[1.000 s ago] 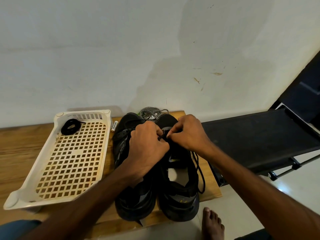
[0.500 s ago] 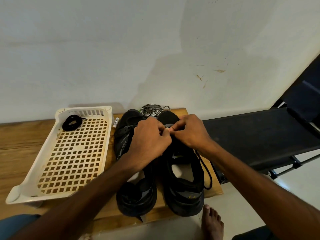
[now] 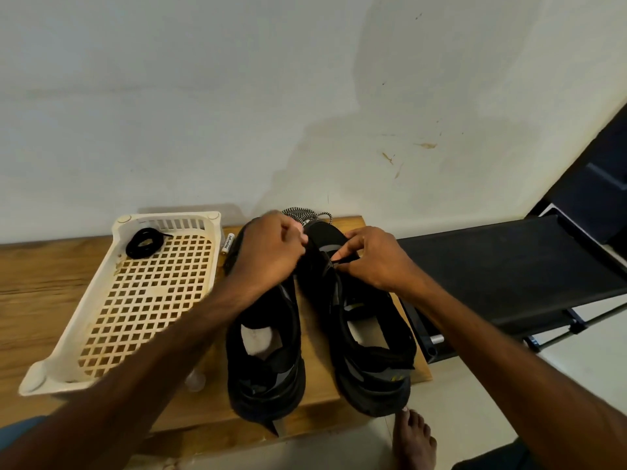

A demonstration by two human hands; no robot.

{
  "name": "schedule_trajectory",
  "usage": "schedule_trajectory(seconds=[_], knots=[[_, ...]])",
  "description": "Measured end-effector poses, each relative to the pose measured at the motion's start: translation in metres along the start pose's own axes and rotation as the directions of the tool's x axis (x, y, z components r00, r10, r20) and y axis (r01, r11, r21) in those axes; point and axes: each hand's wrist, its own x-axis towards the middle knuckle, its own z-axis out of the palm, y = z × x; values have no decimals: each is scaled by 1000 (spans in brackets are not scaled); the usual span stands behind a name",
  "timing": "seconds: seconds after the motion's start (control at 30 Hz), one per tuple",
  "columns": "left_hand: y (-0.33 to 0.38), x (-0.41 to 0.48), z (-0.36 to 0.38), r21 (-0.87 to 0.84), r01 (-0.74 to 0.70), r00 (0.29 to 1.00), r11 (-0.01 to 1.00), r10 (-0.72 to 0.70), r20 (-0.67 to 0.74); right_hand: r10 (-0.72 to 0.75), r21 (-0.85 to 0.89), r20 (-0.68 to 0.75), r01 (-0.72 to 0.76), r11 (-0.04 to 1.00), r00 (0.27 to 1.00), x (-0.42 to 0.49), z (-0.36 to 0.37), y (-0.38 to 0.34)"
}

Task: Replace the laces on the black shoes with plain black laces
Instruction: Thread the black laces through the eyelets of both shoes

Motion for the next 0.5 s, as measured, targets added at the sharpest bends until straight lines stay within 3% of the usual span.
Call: schedule_trajectory(seconds=[0.03,0.1,0.17,0.2,0.23,0.27,0.3,0.33,0.4,0.43,0.5], knots=[[2,5,-8,-216,30,999,976,-36,-23,-9,-22,-2,9,1000,1000,0,0,0],[6,13,-26,-582,46,995,812,-87,-43,-35,-72,15,36,997,999,-1,-1,-1],[9,16,-35,-754,44,992,655,-119,-46,-74,-131,32,77,988,997,-1,-2,-3],[11,15,-35,-768,58,991,638,-127,-30,-89,-149,24,91,985,996,0,-4,-4],[12,12,-31,-728,67,994,683,-109,-10,-99,-153,1,98,983,995,0,-7,-4],[11,9,-27,-600,37,999,799,-45,1,-106,-149,-31,100,984,994,0,-9,-4],[10,4,-22,-361,-57,997,931,70,24,-106,-147,-67,96,985,992,0,-12,-3],[8,-2,-18,-68,-196,976,978,201,78,-105,-149,-99,89,985,990,0,-14,-2],[3,-12,-10,362,-443,891,820,359,277,-109,-148,-140,88,985,984,-1,-16,1],[2,-17,-7,480,-486,870,730,354,344,-117,-134,-156,97,986,981,-1,-17,1],[4,-21,-2,603,-469,883,646,325,338,-127,-89,-148,114,989,981,-2,-18,-1]])
